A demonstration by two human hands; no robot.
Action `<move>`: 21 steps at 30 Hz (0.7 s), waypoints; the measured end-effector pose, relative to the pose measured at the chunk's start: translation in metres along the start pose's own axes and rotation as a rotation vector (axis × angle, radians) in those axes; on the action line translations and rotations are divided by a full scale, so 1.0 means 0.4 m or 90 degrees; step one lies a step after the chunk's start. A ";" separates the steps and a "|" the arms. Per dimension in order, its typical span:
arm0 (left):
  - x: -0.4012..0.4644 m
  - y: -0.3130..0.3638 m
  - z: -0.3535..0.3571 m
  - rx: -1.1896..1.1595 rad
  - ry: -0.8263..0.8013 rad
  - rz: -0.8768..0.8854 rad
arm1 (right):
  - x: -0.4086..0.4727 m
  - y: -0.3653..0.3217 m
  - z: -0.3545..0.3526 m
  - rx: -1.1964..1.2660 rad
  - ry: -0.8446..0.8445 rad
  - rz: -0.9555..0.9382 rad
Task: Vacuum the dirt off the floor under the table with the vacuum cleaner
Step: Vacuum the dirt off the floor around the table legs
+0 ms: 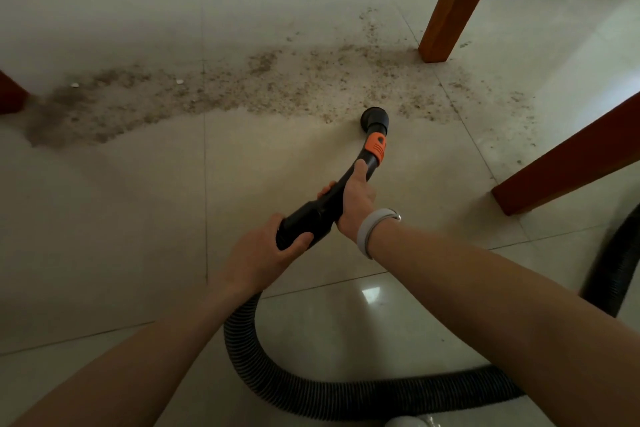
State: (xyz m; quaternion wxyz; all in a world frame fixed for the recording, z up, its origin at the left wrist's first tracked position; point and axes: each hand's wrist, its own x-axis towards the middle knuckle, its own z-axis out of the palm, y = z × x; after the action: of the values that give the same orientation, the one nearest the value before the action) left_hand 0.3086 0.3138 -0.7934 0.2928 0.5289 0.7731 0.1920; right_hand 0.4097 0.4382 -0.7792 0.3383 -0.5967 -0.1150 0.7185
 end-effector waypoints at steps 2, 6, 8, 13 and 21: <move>-0.011 -0.014 -0.006 -0.006 0.004 -0.011 | -0.002 0.013 0.013 -0.005 -0.010 0.006; -0.032 -0.033 -0.017 -0.016 0.013 -0.024 | -0.004 0.036 0.036 -0.012 -0.023 0.027; -0.041 -0.041 -0.025 -0.028 0.006 -0.031 | -0.006 0.046 0.046 -0.019 -0.036 0.041; -0.059 -0.062 -0.039 -0.060 0.028 -0.054 | -0.006 0.068 0.082 -0.039 -0.060 0.059; -0.087 -0.106 -0.070 -0.138 0.060 -0.122 | -0.011 0.113 0.167 -0.090 -0.099 0.081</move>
State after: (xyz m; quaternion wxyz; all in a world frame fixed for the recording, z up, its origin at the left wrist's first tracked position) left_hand 0.2697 0.2662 -0.7894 0.3287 0.4087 0.8075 0.2700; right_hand 0.3317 0.4179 -0.7839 0.2393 -0.5678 -0.1531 0.7726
